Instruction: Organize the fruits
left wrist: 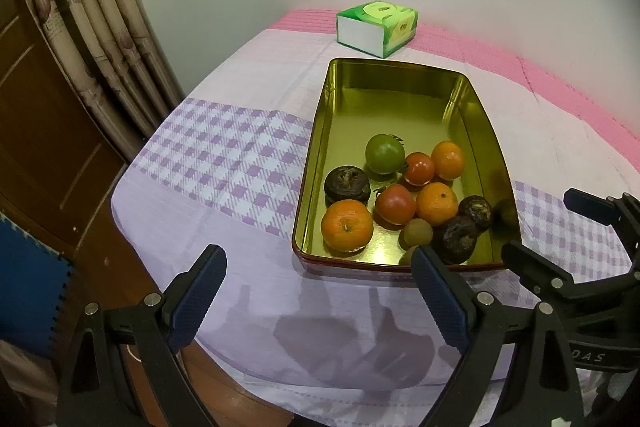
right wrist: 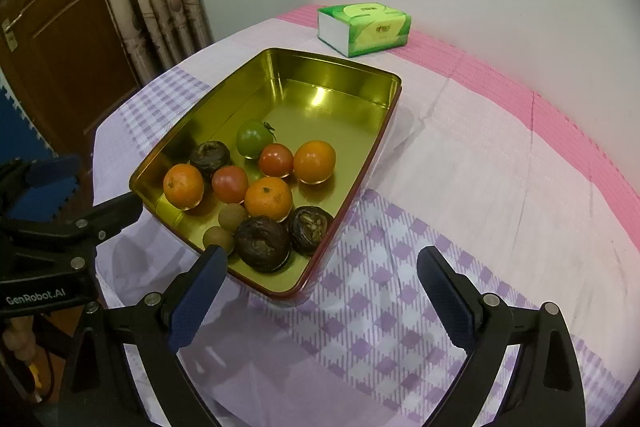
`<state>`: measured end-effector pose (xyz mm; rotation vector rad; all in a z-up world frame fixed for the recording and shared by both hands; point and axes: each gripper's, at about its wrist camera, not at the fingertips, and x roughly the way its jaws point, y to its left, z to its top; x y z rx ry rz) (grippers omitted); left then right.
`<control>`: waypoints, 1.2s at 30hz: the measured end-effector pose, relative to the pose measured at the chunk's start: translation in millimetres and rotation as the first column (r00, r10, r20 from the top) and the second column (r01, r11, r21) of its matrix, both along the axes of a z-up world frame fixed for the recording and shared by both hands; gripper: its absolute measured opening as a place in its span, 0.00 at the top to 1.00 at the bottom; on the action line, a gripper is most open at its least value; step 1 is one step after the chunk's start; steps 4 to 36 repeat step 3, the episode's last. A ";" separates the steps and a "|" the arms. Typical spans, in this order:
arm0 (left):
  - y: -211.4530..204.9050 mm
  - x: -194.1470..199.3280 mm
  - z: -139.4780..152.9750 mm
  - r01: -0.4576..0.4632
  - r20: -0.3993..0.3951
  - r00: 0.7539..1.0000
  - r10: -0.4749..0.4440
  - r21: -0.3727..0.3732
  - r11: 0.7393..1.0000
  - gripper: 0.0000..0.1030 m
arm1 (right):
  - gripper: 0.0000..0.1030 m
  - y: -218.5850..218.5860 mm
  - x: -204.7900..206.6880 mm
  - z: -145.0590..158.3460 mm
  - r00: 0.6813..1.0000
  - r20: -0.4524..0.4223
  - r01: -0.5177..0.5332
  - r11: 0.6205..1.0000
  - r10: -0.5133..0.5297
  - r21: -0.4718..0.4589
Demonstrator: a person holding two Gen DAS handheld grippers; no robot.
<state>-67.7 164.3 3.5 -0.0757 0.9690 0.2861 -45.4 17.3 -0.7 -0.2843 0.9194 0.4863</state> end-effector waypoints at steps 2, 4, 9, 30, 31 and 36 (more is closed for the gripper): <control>0.3 -0.1 0.1 0.000 0.000 1.000 0.000 -0.001 1.000 0.10 | 0.07 0.0 0.2 0.3 1.000 0.000 0.000 1.000 0.000 0.001; 0.3 -0.1 0.1 0.000 0.001 1.000 0.000 -0.001 1.000 0.09 | 0.07 -0.1 0.3 0.4 1.000 0.001 -0.001 1.000 0.001 0.001; 0.3 -0.1 0.1 0.000 0.001 1.000 0.000 -0.001 1.000 0.09 | 0.07 -0.1 0.3 0.4 1.000 0.001 -0.001 1.000 0.001 0.001; 0.3 -0.1 0.1 0.000 0.001 1.000 0.000 -0.001 1.000 0.09 | 0.07 -0.1 0.3 0.4 1.000 0.001 -0.001 1.000 0.001 0.001; 0.3 -0.1 0.1 0.000 0.001 1.000 0.000 -0.001 1.000 0.09 | 0.07 -0.1 0.3 0.4 1.000 0.001 -0.001 1.000 0.001 0.001; 0.3 -0.1 0.1 0.000 0.001 1.000 0.000 -0.001 1.000 0.09 | 0.07 -0.1 0.3 0.4 1.000 0.001 -0.001 1.000 0.001 0.001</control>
